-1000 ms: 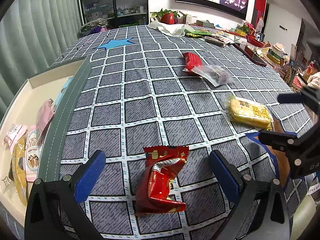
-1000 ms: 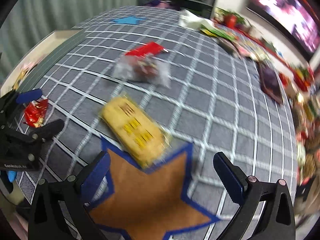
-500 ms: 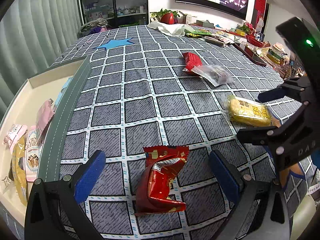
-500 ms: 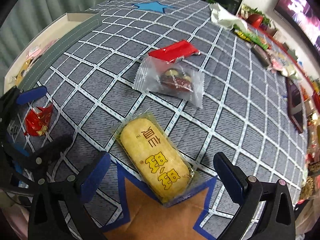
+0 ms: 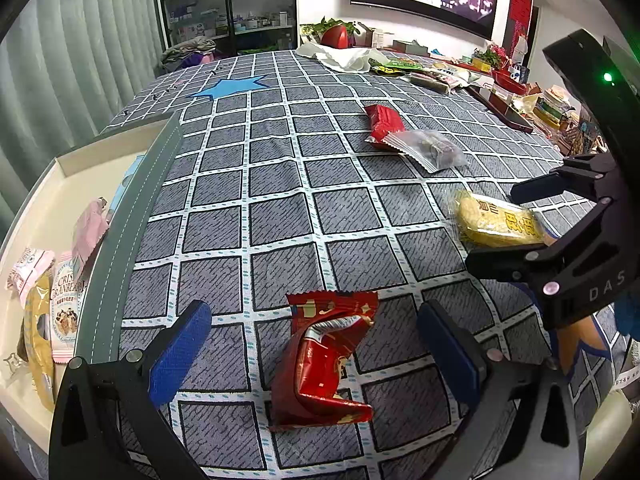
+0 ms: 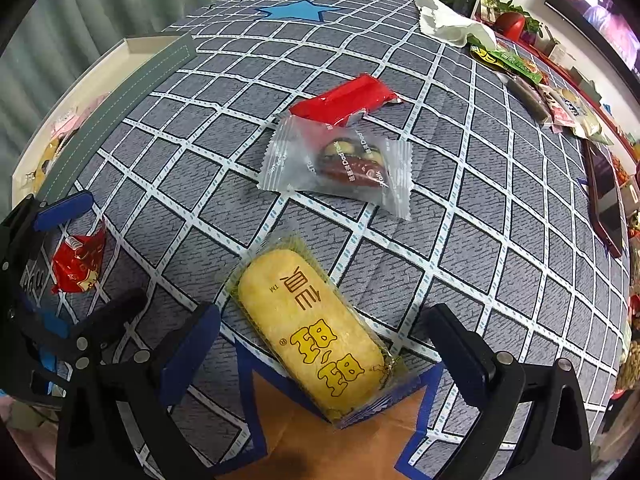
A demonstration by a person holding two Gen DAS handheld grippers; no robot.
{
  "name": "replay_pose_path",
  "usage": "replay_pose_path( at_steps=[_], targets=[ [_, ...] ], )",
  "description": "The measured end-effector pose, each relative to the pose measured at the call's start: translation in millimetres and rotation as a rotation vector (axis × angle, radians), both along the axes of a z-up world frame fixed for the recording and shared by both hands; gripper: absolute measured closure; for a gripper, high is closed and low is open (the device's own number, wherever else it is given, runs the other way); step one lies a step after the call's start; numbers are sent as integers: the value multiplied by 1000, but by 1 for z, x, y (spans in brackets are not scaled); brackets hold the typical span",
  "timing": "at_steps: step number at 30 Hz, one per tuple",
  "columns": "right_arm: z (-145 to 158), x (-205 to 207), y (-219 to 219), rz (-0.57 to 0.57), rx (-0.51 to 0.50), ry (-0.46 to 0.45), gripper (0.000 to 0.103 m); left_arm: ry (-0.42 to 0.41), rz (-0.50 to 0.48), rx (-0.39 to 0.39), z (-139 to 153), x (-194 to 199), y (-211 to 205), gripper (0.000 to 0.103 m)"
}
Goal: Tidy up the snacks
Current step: 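Move the right gripper to the yellow cake and grasp it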
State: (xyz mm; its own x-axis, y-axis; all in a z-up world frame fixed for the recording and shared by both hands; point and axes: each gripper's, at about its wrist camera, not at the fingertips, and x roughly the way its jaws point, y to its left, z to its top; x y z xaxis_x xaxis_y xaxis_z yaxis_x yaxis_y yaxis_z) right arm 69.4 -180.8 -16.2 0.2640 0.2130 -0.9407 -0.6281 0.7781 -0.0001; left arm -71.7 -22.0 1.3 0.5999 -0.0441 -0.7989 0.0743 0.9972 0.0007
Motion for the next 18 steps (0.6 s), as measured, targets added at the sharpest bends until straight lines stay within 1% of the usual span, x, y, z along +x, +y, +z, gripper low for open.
replay_pose_path(
  at_steps=[3,8,12,18],
  targets=[
    [1,-1,-1,-14,0,0,0,0,0,0,0,0,0,1],
    [1,-13,-4,-88,-19,24,0,0,0,0,0,0,0,1],
    [1,-19,5,-66,-32,39,0,-1,0,1,0,0,0,1],
    [1,-13,10,-41,-21,29,0,0,0,0,0,0,0,1]
  ],
)
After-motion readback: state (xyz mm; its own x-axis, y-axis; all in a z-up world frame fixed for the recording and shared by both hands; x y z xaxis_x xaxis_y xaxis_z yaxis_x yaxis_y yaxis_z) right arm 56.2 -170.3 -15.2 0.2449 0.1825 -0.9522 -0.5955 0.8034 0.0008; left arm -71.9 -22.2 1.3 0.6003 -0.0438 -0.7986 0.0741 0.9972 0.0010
